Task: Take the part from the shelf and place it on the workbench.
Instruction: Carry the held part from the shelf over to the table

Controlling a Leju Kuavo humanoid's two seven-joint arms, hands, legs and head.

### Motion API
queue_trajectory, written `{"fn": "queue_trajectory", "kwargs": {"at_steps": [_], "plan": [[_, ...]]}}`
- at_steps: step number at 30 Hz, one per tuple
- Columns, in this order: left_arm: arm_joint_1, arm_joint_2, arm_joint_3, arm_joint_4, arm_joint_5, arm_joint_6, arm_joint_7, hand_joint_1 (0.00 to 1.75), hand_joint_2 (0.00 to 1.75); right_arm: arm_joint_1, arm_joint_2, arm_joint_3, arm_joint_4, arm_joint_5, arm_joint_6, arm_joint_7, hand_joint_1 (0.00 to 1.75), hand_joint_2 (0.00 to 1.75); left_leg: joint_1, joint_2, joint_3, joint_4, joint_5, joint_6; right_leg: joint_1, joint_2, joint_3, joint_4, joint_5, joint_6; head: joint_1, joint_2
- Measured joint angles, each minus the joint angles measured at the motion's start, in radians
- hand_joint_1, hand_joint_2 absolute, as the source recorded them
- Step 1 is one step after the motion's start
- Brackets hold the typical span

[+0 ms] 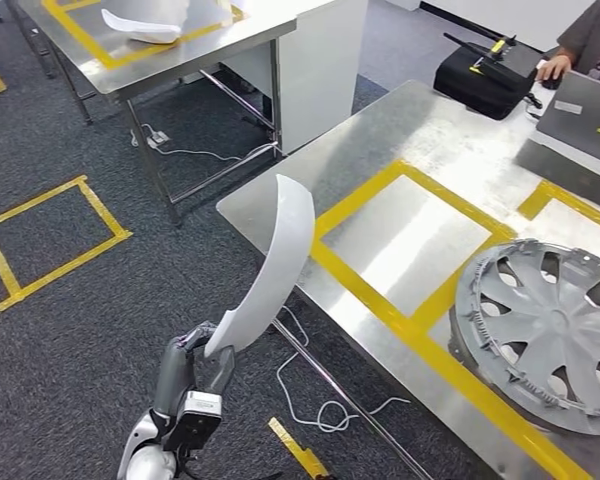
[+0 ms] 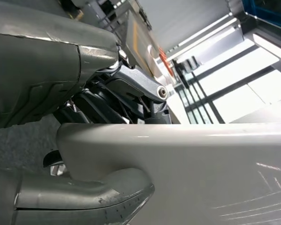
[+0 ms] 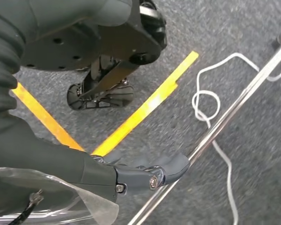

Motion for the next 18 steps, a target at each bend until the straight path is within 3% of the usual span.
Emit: {"fn": "queue_trajectory", "kwargs": {"at_steps": [2, 4, 5, 7, 8, 10, 11, 13, 14, 15, 16, 18], "plan": [[-0.001, 0.0, 0.002, 0.0, 0.0, 0.0, 0.0, 1.75, 1.75, 0.0, -0.001, 0.0, 0.0, 0.002, 0.0, 0.001, 0.0, 1.75, -0.001, 0.021, 0.005, 0.001, -0.004, -0.005, 0.002, -0.035, 0.083, -0.145, 0.059, -0.003, 0.0, 0.0], [-0.003, -0.001, 0.005, 0.0, -0.001, 0.0, 0.0, 1.75, 1.75, -0.004, -0.002, 0.0, -0.001, 0.005, 0.0, 0.001, 0.0, 1.75, -0.008, 0.038, 0.009, 0.004, -0.009, -0.014, 0.007, -0.068, 0.145, -0.249, 0.085, -0.015, -0.001, 0.0], [-0.005, -0.001, 0.006, 0.0, -0.002, 0.0, 0.0, 1.75, 1.75, -0.006, -0.002, 0.0, -0.001, 0.007, 0.0, 0.001, 0.0, 1.75, -0.011, 0.046, 0.01, 0.005, -0.01, -0.019, 0.01, -0.073, 0.153, -0.264, 0.083, -0.021, -0.003, 0.0], [-0.009, -0.001, 0.007, 0.001, -0.004, 0.0, 0.0, 1.75, 1.75, -0.004, -0.003, -0.001, -0.002, 0.011, 0.0, 0.002, 0.0, 1.75, -0.012, 0.06, 0.011, 0.007, -0.013, -0.028, 0.011, -0.051, 0.15, -0.264, 0.087, -0.034, -0.004, 0.0], [-0.013, -0.001, 0.007, 0.001, -0.005, 0.0, 0.001, 1.75, 1.75, -0.003, -0.003, -0.001, -0.002, 0.013, 0.001, 0.002, 0.0, 1.75, -0.01, 0.05, 0.009, 0.014, -0.022, -0.034, 0.009, -0.041, 0.148, -0.265, 0.089, -0.04, -0.004, 0.0], [-0.019, 0.001, 0.009, 0.001, -0.006, 0.0, 0.001, 1.75, 1.75, -0.003, -0.003, -0.002, -0.002, 0.018, 0.001, 0.003, 0.0, 1.75, -0.004, 0.003, -0.018, 0.083, -0.071, -0.045, 0.005, -0.019, 0.148, -0.267, 0.095, -0.05, -0.007, 0.0], [-0.021, 0.002, 0.009, 0.002, -0.007, 0.0, 0.001, 1.75, 1.75, -0.004, -0.003, -0.002, -0.002, 0.02, 0.002, 0.003, 0.0, 1.75, -0.002, -0.023, -0.047, 0.15, -0.107, -0.048, 0.005, -0.007, 0.146, -0.267, 0.096, -0.053, -0.009, 0.0], [-0.021, 0.004, 0.011, 0.006, -0.007, 0.0, 0.001, 1.75, 1.75, -0.006, -0.004, -0.002, -0.002, 0.022, 0.003, 0.004, 0.0, 1.75, 0.0, -0.041, -0.108, 0.284, -0.161, -0.049, 0.005, 0.02, 0.144, -0.267, 0.097, -0.056, -0.009, 0.0], [-0.021, 0.005, 0.011, 0.008, -0.007, 0.0, 0.001, 1.75, 1.75, -0.005, -0.004, -0.002, -0.002, 0.022, 0.003, 0.004, 0.0, 1.75, 0.0, -0.042, -0.122, 0.311, -0.16, -0.048, 0.006, 0.034, 0.144, -0.266, 0.098, -0.057, -0.009, 0.0], [-0.022, 0.006, 0.011, 0.01, -0.007, 0.0, 0.001, 1.75, 1.75, -0.004, -0.004, -0.002, -0.002, 0.023, 0.003, 0.005, 0.0, 1.75, 0.0, -0.044, -0.117, 0.297, -0.138, -0.046, 0.006, 0.048, 0.145, -0.265, 0.098, -0.057, -0.009, 0.0], [-0.023, 0.007, 0.011, 0.011, -0.007, 0.0, 0.001, 1.75, 1.75, -0.004, -0.004, -0.002, -0.002, 0.024, 0.003, 0.005, 0.0, 1.75, 0.0, -0.051, -0.095, 0.245, -0.099, -0.043, 0.006, 0.062, 0.145, -0.263, 0.098, -0.056, -0.009, 0.0], [-0.027, 0.007, 0.012, 0.013, -0.007, 0.0, 0.001, 1.75, 1.75, -0.005, -0.004, -0.002, -0.002, 0.028, 0.003, 0.005, 0.0, 1.75, 0.002, -0.09, -0.037, 0.108, -0.027, -0.034, 0.007, 0.089, 0.144, -0.258, 0.098, -0.053, -0.009, 0.0]]}}
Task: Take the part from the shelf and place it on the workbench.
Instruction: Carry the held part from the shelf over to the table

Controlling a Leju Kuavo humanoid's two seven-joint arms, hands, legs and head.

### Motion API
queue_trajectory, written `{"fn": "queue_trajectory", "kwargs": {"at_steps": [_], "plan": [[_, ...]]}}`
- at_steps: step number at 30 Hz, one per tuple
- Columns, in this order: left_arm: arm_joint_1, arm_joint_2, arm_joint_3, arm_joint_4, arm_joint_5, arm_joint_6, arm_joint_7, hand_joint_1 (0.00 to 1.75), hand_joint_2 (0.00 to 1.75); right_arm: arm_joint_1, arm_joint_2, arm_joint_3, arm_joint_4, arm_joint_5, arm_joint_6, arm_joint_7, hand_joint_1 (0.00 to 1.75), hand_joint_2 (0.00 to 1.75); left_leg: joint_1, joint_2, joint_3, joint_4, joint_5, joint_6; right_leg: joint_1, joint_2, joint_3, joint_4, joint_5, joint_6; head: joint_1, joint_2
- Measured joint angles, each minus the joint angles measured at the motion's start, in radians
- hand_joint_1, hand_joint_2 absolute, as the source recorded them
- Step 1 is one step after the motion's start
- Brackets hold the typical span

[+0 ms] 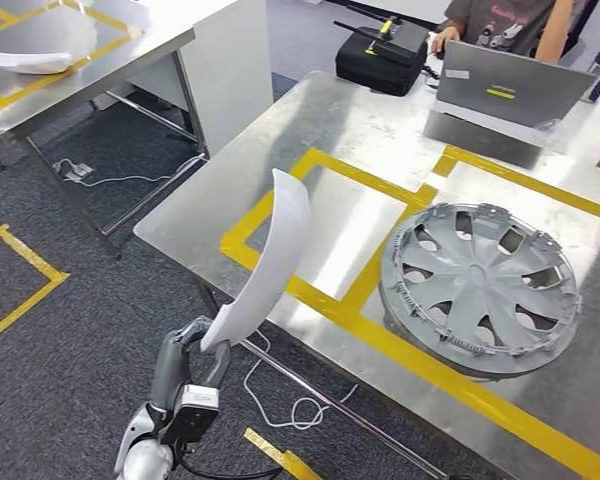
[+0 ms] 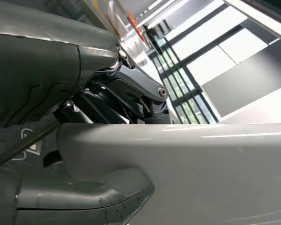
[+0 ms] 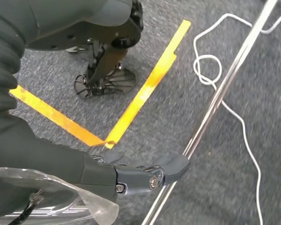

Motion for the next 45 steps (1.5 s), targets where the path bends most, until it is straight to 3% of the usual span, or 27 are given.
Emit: {"fn": "queue_trajectory", "kwargs": {"at_steps": [2, 4, 5, 7, 9, 11, 12, 13, 15, 17, 19, 21, 23, 25, 26, 27, 29, 31, 33, 35, 37, 39, 41, 42, 43, 45], "plan": [[-0.004, 0.0, 0.0, 0.001, -0.001, 0.0, 0.0, 1.75, 1.75, -0.002, 0.0, 0.0, 0.0, 0.006, 0.0, 0.0, 0.0, 1.75, 0.002, -0.032, 0.028, -0.073, 0.018, 0.006, -0.001, 0.021, -0.01, 0.004, 0.003, 0.01, 0.0, 0.0], [-0.007, 0.0, 0.001, 0.002, -0.002, 0.0, 0.0, 1.75, 1.75, 0.001, 0.0, -0.001, 0.0, 0.01, 0.0, 0.001, 0.0, 1.75, 0.001, -0.024, 0.03, -0.084, 0.015, 0.013, -0.004, 0.039, -0.024, 0.003, 0.008, 0.025, 0.0, 0.0], [-0.009, -0.001, 0.002, 0.002, -0.002, -0.001, 0.0, 1.75, 1.75, 0.003, -0.002, -0.002, 0.0, 0.012, 0.0, 0.001, 0.0, 1.75, 0.001, -0.013, 0.031, -0.088, 0.018, 0.019, -0.004, 0.03, -0.03, 0.007, 0.006, 0.03, 0.001, 0.0], [-0.013, -0.005, 0.003, 0.002, -0.003, -0.002, 0.0, 1.75, 1.75, 0.004, -0.004, -0.004, 0.0, 0.015, 0.001, 0.001, 0.0, 1.75, 0.004, 0.013, 0.033, -0.096, 0.024, 0.031, -0.002, -0.02, -0.061, 0.062, -0.026, 0.038, 0.009, 0.0], [-0.015, -0.006, 0.007, 0.004, -0.003, -0.002, 0.0, 1.75, 1.75, -0.001, -0.005, -0.005, 0.0, 0.02, 0.003, 0.001, 0.0, 1.75, 0.001, 0.042, 0.032, -0.097, 0.024, 0.038, -0.003, -0.069, -0.123, 0.194, -0.091, 0.044, 0.016, 0.0], [-0.015, -0.005, 0.011, 0.008, -0.006, -0.003, 0.0, 1.75, 1.75, -0.002, -0.005, -0.006, 0.0, 0.026, 0.005, 0.002, 0.0, 1.75, -0.001, 0.072, 0.031, -0.096, 0.022, 0.039, -0.007, -0.081, -0.168, 0.293, -0.124, 0.051, 0.016, 0.0], [-0.016, -0.005, 0.012, 0.011, -0.008, -0.003, 0.0, 1.75, 1.75, -0.001, -0.006, -0.007, 0.0, 0.029, 0.005, 0.002, 0.0, 1.75, -0.001, 0.084, 0.032, -0.096, 0.021, 0.039, -0.008, -0.085, -0.162, 0.287, -0.112, 0.053, 0.017, 0.0], [-0.018, -0.005, 0.014, 0.013, -0.01, -0.003, 0.0, 1.75, 1.75, 0.0, -0.006, -0.008, 0.0, 0.032, 0.006, 0.003, 0.0, 1.75, -0.001, 0.096, 0.033, -0.096, 0.02, 0.037, -0.009, -0.092, -0.134, 0.238, -0.083, 0.053, 0.017, 0.0], [-0.023, -0.005, 0.017, 0.017, -0.012, -0.003, 0.002, 1.75, 1.75, -0.001, -0.008, -0.011, 0.0, 0.037, 0.008, 0.003, 0.0, 1.75, -0.004, 0.116, 0.037, -0.094, 0.015, 0.029, -0.006, -0.127, -0.049, 0.09, -0.028, 0.05, 0.017, 0.0], [-0.028, -0.005, 0.02, 0.02, -0.013, -0.003, 0.003, 1.75, 1.75, -0.006, -0.009, -0.014, 0.0, 0.04, 0.009, 0.003, 0.0, 1.75, -0.01, 0.133, 0.04, -0.091, 0.011, 0.019, -0.001, -0.148, -0.003, 0.008, -0.01, 0.04, 0.015, 0.0], [-0.032, -0.006, 0.021, 0.023, -0.014, -0.002, 0.003, 1.75, 1.75, -0.007, -0.009, -0.016, 0.0, 0.041, 0.009, 0.003, 0.0, 1.75, -0.012, 0.149, 0.042, -0.091, 0.01, 0.009, 0.001, -0.132, -0.005, 0.004, -0.01, 0.028, 0.014, 0.0], [-0.037, -0.006, 0.021, 0.024, -0.014, -0.002, 0.003, 1.75, 1.75, -0.004, -0.009, -0.018, 0.0, 0.041, 0.009, 0.003, 0.0, 1.75, -0.008, 0.134, 0.04, -0.076, -0.007, -0.003, -0.002, -0.114, -0.006, 0.002, -0.007, 0.016, 0.013, 0.0], [-0.039, -0.006, 0.022, 0.026, -0.014, -0.002, 0.004, 1.75, 1.75, -0.006, -0.009, -0.019, 0.0, 0.041, 0.009, 0.003, 0.0, 1.75, -0.003, 0.085, 0.005, 0.011, -0.064, -0.011, -0.006, -0.093, -0.006, -0.001, -0.002, 0.006, 0.009, 0.0], [-0.038, -0.004, 0.023, 0.03, -0.014, -0.002, 0.004, 1.75, 1.75, -0.01, -0.01, -0.02, 0.0, 0.042, 0.009, 0.003, 0.0, 1.75, -0.001, 0.053, -0.059, 0.15, -0.125, -0.013, -0.004, -0.068, -0.008, -0.001, 0.0, 0.002, 0.006, 0.0], [-0.037, -0.003, 0.024, 0.033, -0.014, -0.001, 0.005, 1.75, 1.75, -0.01, -0.01, -0.021, 0.0, 0.043, 0.01, 0.003, 0.0, 1.75, -0.001, 0.049, -0.083, 0.195, -0.134, -0.013, -0.003, -0.055, -0.009, -0.001, 0.001, 0.001, 0.006, 0.0], [-0.038, -0.002, 0.024, 0.036, -0.016, -0.001, 0.006, 1.75, 1.75, -0.009, -0.01, -0.021, 0.0, 0.045, 0.01, 0.003, 0.0, 1.75, -0.001, 0.047, -0.09, 0.205, -0.122, -0.011, -0.003, -0.041, -0.009, 0.0, 0.001, 0.001, 0.006, 0.0], [-0.041, -0.001, 0.026, 0.041, -0.023, 0.002, 0.008, 1.75, 1.75, -0.007, -0.01, -0.023, 0.0, 0.052, 0.011, 0.004, 0.0, 1.75, -0.001, 0.033, -0.054, 0.113, -0.048, -0.004, -0.002, -0.013, -0.008, 0.002, 0.002, 0.002, 0.006, 0.0], [-0.046, 0.001, 0.029, 0.047, -0.033, 0.005, 0.011, 1.75, 1.75, -0.009, -0.009, -0.023, 0.0, 0.061, 0.012, 0.005, 0.0, 1.75, 0.001, -0.012, -0.001, -0.014, 0.012, 0.007, -0.001, 0.012, -0.011, 0.006, 0.003, 0.006, 0.007, 0.0], [-0.053, 0.002, 0.034, 0.055, -0.044, 0.008, 0.017, 1.75, 1.75, -0.012, -0.009, -0.024, 0.0, 0.068, 0.014, 0.007, 0.0, 1.75, 0.001, -0.037, 0.019, -0.067, 0.019, 0.013, -0.004, 0.033, -0.022, 0.008, 0.008, 0.018, 0.007, 0.0], [-0.063, 0.001, 0.039, 0.063, -0.055, 0.012, 0.028, 1.75, 1.75, -0.009, -0.01, -0.026, 0.0, 0.076, 0.016, 0.008, 0.0, 1.75, 0.001, -0.019, 0.02, -0.079, 0.02, 0.019, -0.009, 0.049, -0.034, 0.007, 0.013, 0.033, 0.006, 0.0], [-0.081, -0.002, 0.043, 0.074, -0.07, 0.021, 0.053, 1.75, 1.75, -0.007, -0.011, -0.029, 0.0, 0.086, 0.019, 0.009, 0.0, 1.75, 0.004, 0.005, 0.024, -0.09, 0.027, 0.03, -0.006, 0.013, -0.057, 0.039, -0.006, 0.041, 0.011, 0.0], [-0.106, -0.004, 0.05, 0.094, -0.094, 0.037, 0.097, 1.75, 1.75, -0.013, -0.011, -0.033, 0.0, 0.097, 0.021, 0.01, 0.0, 1.75, 0.002, 0.033, 0.024, -0.095, 0.03, 0.037, -0.003, -0.051, -0.113, 0.151, -0.063, 0.046, 0.016, 0.0], [-0.139, -0.004, 0.063, 0.132, -0.118, 0.052, 0.146, 1.75, 1.75, -0.02, -0.011, -0.035, 0.0, 0.111, 0.027, 0.012, 0.0, 1.75, -0.001, 0.062, 0.022, -0.094, 0.03, 0.038, -0.006, -0.078, -0.173, 0.275, -0.11, 0.051, 0.018, 0.0], [-0.159, -0.003, 0.072, 0.156, -0.128, 0.059, 0.168, 1.75, 1.75, -0.021, -0.011, -0.037, 0.0, 0.119, 0.029, 0.012, 0.0, 1.75, -0.002, 0.076, 0.022, -0.094, 0.029, 0.038, -0.007, -0.083, -0.181, 0.294, -0.109, 0.053, 0.018, 0.0], [-0.183, -0.003, 0.081, 0.183, -0.14, 0.069, 0.188, 1.75, 1.75, -0.021, -0.011, -0.038, 0.0, 0.126, 0.033, 0.012, 0.0, 1.75, -0.002, 0.088, 0.022, -0.093, 0.029, 0.037, -0.008, -0.087, -0.166, 0.271, -0.089, 0.054, 0.018, 0.0], [-0.243, 0.0, 0.1, 0.244, -0.177, 0.102, 0.224, 1.75, 1.75, -0.025, -0.012, -0.04, 0.0, 0.14, 0.039, 0.012, 0.0, 1.75, -0.003, 0.109, 0.023, -0.092, 0.027, 0.032, -0.008, -0.115, -0.089, 0.132, -0.03, 0.053, 0.018, 0.0]]}}
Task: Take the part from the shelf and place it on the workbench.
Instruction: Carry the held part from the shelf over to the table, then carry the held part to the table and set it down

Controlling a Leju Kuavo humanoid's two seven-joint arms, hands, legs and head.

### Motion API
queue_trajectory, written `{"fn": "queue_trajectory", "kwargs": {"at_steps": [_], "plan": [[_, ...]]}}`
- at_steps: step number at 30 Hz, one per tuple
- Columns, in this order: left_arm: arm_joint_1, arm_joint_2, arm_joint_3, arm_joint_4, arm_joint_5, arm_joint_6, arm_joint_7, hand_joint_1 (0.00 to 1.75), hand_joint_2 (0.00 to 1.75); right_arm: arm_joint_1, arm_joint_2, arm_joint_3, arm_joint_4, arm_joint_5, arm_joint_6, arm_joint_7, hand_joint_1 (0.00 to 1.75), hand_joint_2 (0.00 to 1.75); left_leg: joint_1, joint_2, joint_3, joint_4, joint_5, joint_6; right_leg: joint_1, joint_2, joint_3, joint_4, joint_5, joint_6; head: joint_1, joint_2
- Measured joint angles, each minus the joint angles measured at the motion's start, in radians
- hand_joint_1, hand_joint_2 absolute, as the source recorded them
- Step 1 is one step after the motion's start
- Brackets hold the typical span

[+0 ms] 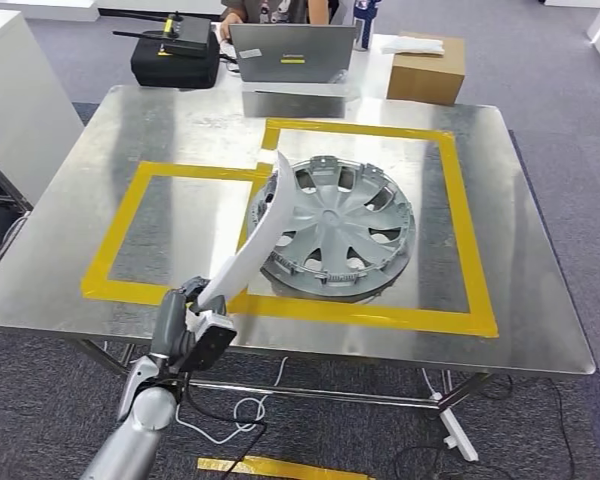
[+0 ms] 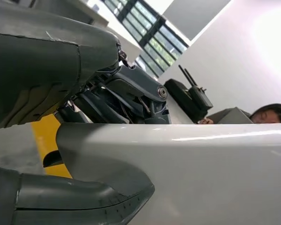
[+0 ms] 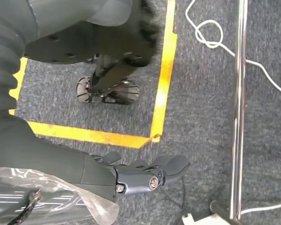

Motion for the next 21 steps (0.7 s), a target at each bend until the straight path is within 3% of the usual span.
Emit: {"fn": "queue_trajectory", "kwargs": {"at_steps": [2, 5, 6, 7, 9, 10, 11, 16, 21], "plan": [[-0.07, 0.006, 0.018, 0.067, -0.056, 0.051, 0.04, 1.75, 1.75, -0.009, -0.001, 0.0, 0.0, 0.013, 0.009, 0.0, 0.0, 1.75, -0.005, 0.015, -0.001, 0.003, -0.002, -0.011, 0.004, -0.024, 0.061, -0.109, 0.031, -0.01, -0.002, 0.0], [-0.172, 0.019, 0.034, 0.17, -0.17, 0.14, 0.123, 1.75, 1.75, -0.017, -0.001, 0.0, 0.001, 0.029, 0.023, 0.006, 0.0, 1.75, -0.006, 0.026, -0.002, 0.005, -0.001, -0.029, 0.01, -0.014, 0.068, -0.124, 0.036, -0.029, -0.005, 0.0], [-0.205, 0.026, 0.038, 0.206, -0.215, 0.169, 0.158, 1.75, 1.75, -0.018, -0.001, 0.0, 0.001, 0.033, 0.027, 0.01, 0.0, 1.75, -0.004, 0.017, -0.004, 0.009, -0.005, -0.034, 0.01, -0.009, 0.067, -0.125, 0.037, -0.034, -0.006, 0.0], [-0.237, 0.036, 0.042, 0.242, -0.262, 0.197, 0.196, 1.75, 1.75, -0.021, -0.001, 0.0, 0.002, 0.038, 0.03, 0.014, 0.0, 1.75, -0.002, 0.006, -0.005, 0.01, -0.004, -0.029, 0.011, -0.005, 0.066, -0.125, 0.039, -0.038, -0.007, 0.0], [-0.299, 0.064, 0.047, 0.315, -0.35, 0.236, 0.27, 1.75, 1.75, -0.027, 0.0, 0.0, 0.003, 0.05, 0.033, 0.02, 0.0, 1.75, -0.001, -0.014, -0.007, 0.013, -0.006, -0.001, 0.014, 0.003, 0.065, -0.123, 0.04, -0.041, -0.01, 0.0], [-0.327, 0.08, 0.05, 0.351, -0.384, 0.248, 0.301, 1.75, 1.75, -0.03, 0.0, 0.0, 0.004, 0.056, 0.034, 0.024, 0.0, 1.75, -0.001, -0.013, -0.006, 0.009, -0.001, 0.015, 0.016, 0.007, 0.064, -0.121, 0.039, -0.041, -0.011, 0.0], [-0.353, 0.096, 0.053, 0.385, -0.41, 0.255, 0.326, 1.75, 1.75, -0.032, 0.001, 0.0, 0.006, 0.06, 0.035, 0.027, 0.0, 1.75, -0.001, -0.012, -0.006, 0.008, -0.002, 0.021, 0.017, 0.01, 0.063, -0.121, 0.039, -0.042, -0.011, 0.0], [-0.423, 0.183, 0.084, 0.503, -0.491, 0.297, 0.395, 1.75, 1.75, -0.034, 0.001, 0.001, 0.012, 0.079, 0.041, 0.036, 0.0, 1.75, 0.001, -0.011, -0.004, -0.001, 0.01, 0.003, 0.019, 0.011, 0.059, -0.12, 0.04, -0.048, -0.012, 0.0], [-0.43, 0.265, 0.126, 0.561, -0.524, 0.305, 0.428, 1.75, 1.75, -0.034, 0.001, 0.002, 0.018, 0.083, 0.044, 0.038, 0.0, 1.75, 0.006, -0.011, -0.004, -0.006, 0.012, -0.038, 0.022, 0.01, 0.056, -0.119, 0.04, -0.05, -0.011, 0.0]]}}
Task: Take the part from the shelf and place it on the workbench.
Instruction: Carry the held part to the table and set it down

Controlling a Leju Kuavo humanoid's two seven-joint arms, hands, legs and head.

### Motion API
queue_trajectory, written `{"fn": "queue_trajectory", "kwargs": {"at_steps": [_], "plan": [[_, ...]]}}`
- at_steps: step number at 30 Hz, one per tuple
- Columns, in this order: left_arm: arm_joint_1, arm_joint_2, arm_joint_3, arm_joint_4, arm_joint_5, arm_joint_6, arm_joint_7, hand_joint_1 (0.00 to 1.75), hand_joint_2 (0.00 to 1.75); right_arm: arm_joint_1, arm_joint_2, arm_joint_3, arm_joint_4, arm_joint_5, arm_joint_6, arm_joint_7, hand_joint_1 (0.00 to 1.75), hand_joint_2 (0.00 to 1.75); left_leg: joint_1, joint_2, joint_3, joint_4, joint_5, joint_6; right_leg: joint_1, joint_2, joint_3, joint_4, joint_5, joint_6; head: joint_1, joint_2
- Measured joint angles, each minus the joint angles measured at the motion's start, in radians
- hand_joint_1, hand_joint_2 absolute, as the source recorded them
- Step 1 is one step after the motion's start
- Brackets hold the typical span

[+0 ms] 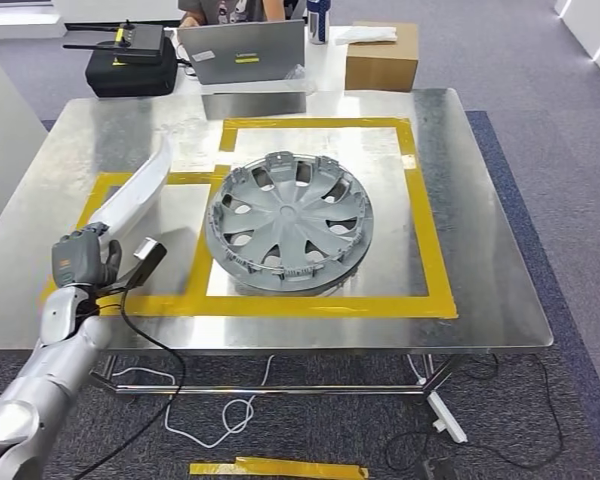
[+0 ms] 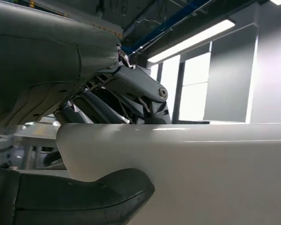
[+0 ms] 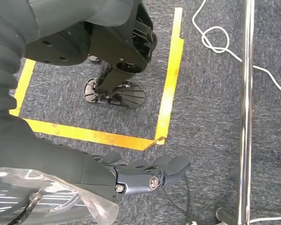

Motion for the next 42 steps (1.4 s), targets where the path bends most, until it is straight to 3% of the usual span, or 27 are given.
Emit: {"fn": "queue_trajectory", "kwargs": {"at_steps": [4, 8, 14, 18, 22, 33, 36, 39, 42], "plan": [[0.008, 0.064, 0.046, 0.026, -0.003, 0.006, -0.005, 1.75, 1.75, 0.008, 0.0, 0.0, 0.004, -0.005, 0.0, 0.005, 0.0, 1.75, 0.0, 0.0, -0.001, 0.0, -0.001, -0.008, 0.0, 0.0, -0.001, 0.0, 0.001, -0.001, 0.0, 0.0], [0.013, 0.101, 0.076, 0.048, -0.026, 0.005, -0.01, 0.0, 1.75, 0.015, 0.0, -0.002, 0.008, -0.012, -0.002, 0.007, 0.0, 0.0, -0.001, -0.001, -0.002, 0.002, -0.002, -0.008, -0.001, -0.002, -0.001, 0.0, 0.001, -0.001, 0.0, 0.0], [0.014, 0.107, 0.091, 0.07, -0.044, -0.016, -0.035, 0.0, 1.75, 0.015, 0.004, -0.003, 0.009, -0.012, -0.006, 0.01, 0.0, 0.0, -0.003, -0.001, -0.004, 0.005, -0.002, -0.008, -0.003, -0.002, -0.001, 0.0, 0.001, 0.0, 0.0, 0.0], [0.022, 0.092, 0.104, 0.07, -0.015, -0.021, -0.125, 0.0, 0.0, 0.014, 0.007, -0.004, 0.01, -0.008, -0.011, 0.009, 0.0, 0.0, -0.004, -0.001, -0.004, 0.005, -0.002, -0.007, -0.005, -0.002, -0.001, 0.0, 0.002, 0.001, 0.0, 0.0], [0.048, 0.063, 0.119, 0.049, 0.016, -0.018, -0.189, 0.0, 0.0, 0.014, 0.008, -0.008, 0.01, -0.005, -0.015, 0.008, 0.0, 0.0, -0.005, -0.001, -0.004, 0.005, -0.003, -0.007, -0.006, -0.001, -0.001, 0.0, 0.002, 0.002, 0.0, 0.0], [0.068, 0.042, 0.128, 0.024, 0.026, -0.017, -0.2, 0.0, 0.0, 0.014, 0.008, -0.014, 0.011, -0.005, -0.017, 0.008, 0.0, 0.0, -0.005, -0.001, -0.004, 0.005, -0.003, -0.007, -0.006, -0.002, -0.001, 0.0, 0.002, 0.002, 0.0, 0.0], [0.085, 0.033, 0.135, -0.004, 0.087, -0.026, -0.254, 0.0, 0.0, 0.014, 0.008, -0.018, 0.011, -0.006, -0.02, 0.009, 0.0, 0.0, -0.005, -0.001, -0.004, 0.005, -0.003, -0.007, -0.006, -0.001, -0.001, 0.0, 0.002, 0.002, 0.0, 0.0], [0.159, 0.005, 0.149, -0.12, 0.238, -0.062, -0.358, 0.0, 0.0, 0.017, 0.01, -0.031, 0.011, -0.012, -0.029, 0.016, 0.0, 0.0, -0.006, 0.0, -0.004, 0.006, -0.004, -0.005, -0.007, -0.001, -0.001, -0.001, 0.002, 0.002, 0.0, 0.0], [0.29, -0.039, 0.154, -0.312, 0.445, -0.124, -0.455, 0.0, 0.0, 0.024, 0.018, -0.047, 0.012, -0.017, -0.042, 0.033, 0.0, 0.0, -0.01, 0.0, -0.005, 0.013, -0.013, 0.011, -0.013, -0.001, 0.001, -0.004, 0.003, 0.011, 0.0, 0.0]]}}
